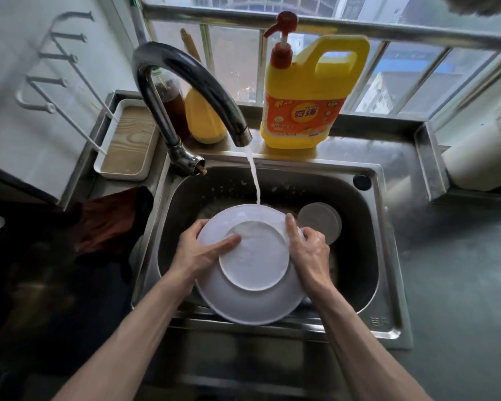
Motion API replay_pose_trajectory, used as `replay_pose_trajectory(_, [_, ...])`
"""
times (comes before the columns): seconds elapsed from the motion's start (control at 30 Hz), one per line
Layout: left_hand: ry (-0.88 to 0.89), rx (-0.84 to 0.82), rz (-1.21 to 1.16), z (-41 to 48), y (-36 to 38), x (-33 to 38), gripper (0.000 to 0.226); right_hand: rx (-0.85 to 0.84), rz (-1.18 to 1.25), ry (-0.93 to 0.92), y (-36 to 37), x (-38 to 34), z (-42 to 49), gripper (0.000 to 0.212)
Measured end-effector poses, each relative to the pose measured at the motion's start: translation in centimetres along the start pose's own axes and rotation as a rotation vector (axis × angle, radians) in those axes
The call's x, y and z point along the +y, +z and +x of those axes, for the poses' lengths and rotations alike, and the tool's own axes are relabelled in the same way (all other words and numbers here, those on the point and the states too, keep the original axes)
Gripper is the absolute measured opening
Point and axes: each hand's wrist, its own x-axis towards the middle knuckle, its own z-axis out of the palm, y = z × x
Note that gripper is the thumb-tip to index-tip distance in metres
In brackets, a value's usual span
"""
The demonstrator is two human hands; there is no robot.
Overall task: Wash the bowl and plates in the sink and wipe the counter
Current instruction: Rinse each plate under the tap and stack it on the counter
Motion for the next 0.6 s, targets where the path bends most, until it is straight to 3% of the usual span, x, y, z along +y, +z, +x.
replay_pose_trajectory(0.1, [0.013,-0.061,0.021,1.3,-0.7,1.1,0.063,-0.096,0.046,0.043,-0.5,-1.1,1.0,0.059])
replay_pose_trajectory(0.23, [0.018,-0.207,0.069,3.3,-1.5,2.4,0.062,-0.315,0.069,-0.024,-1.4,-3.1,1.9,0.037])
replay_pose_trajectory(0.3, [0.053,-0.203,0.089,3.9,-1.5,2.9,0.066,-0.375,0.139,0.010,-1.3,-3.4,2.2,0.039])
replay_pose_trajectory(0.43, [0.076,-0.043,0.054,3.0,-0.7,2.5,0.076,-0.267,0.293,0.104,-0.5,-3.1,2.3,0.042])
replay_pose_trajectory(0.53, [-0.074,0.006,-0.222,1.4,-0.3,0.3,0.086,-0.158,0.429,0.130,0.4,-2.2,1.6,0.043])
replay_pose_trajectory(0.6, [-0.101,-0.002,-0.356,0.8,-0.2,-0.8,0.080,-0.091,0.449,0.144,1.2,-1.5,1.0,0.046])
